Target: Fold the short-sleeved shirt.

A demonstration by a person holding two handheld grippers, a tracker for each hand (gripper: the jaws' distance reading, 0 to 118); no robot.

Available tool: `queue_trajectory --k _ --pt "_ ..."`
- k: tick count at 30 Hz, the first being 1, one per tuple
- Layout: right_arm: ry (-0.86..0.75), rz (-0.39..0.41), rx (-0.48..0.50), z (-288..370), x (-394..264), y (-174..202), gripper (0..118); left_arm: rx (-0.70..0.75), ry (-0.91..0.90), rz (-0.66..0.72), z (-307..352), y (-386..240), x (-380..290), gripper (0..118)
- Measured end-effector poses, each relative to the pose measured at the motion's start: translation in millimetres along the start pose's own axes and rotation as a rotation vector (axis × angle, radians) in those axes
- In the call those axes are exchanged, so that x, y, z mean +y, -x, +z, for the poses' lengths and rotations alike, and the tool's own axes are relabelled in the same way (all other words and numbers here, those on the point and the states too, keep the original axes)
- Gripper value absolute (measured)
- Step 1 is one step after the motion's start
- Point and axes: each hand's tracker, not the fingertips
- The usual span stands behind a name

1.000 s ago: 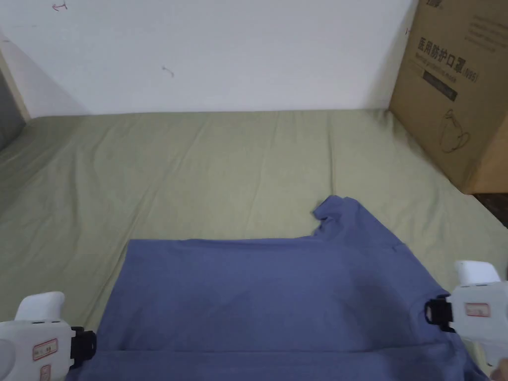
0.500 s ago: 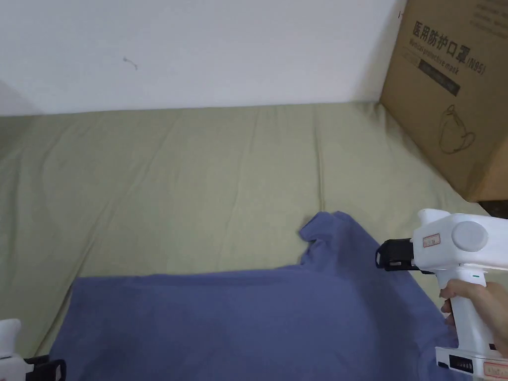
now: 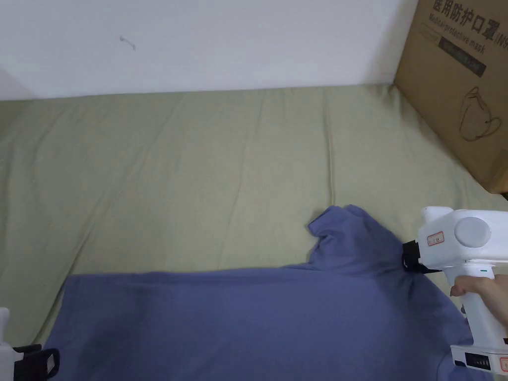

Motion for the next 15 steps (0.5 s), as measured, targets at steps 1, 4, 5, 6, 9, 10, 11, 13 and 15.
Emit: queue_trajectory --k 1,4,5,6,9,10,11,13,15 --pt "0.001 -0.002 0.002 0 2 0 0 0.002 -0.001 0.000 1 0 1 0" --pt "-0.013 -0.008 0.009 8 3 -3 0 0.012 -0.012 -0.004 1 -1 9 0" --pt "-0.019 -0.007 0.010 10 3 0 0 0.012 -0.016 -0.006 0 -1 13 0" --pt "-0.021 -0.007 0.012 11 3 -1 0 0.012 -0.022 -0.004 -2 -3 18 0" --pt "-0.017 0.001 0.012 9 3 1 0 0.000 -0.038 -0.021 -12 -9 39 0" --pt "-0.013 0.003 0.011 7 3 1 0 -0.005 -0.045 -0.027 -17 -12 47 0" --pt "-0.010 0.004 0.011 6 3 0 0 -0.011 -0.053 -0.033 -28 -10 59 0" --pt "-0.004 0.001 0.012 5 3 2 0 0.004 -0.068 -0.030 -45 -10 78 0" --pt "-0.005 -0.002 0.017 5 3 1 0 0.012 -0.060 -0.018 -60 -8 97 26"
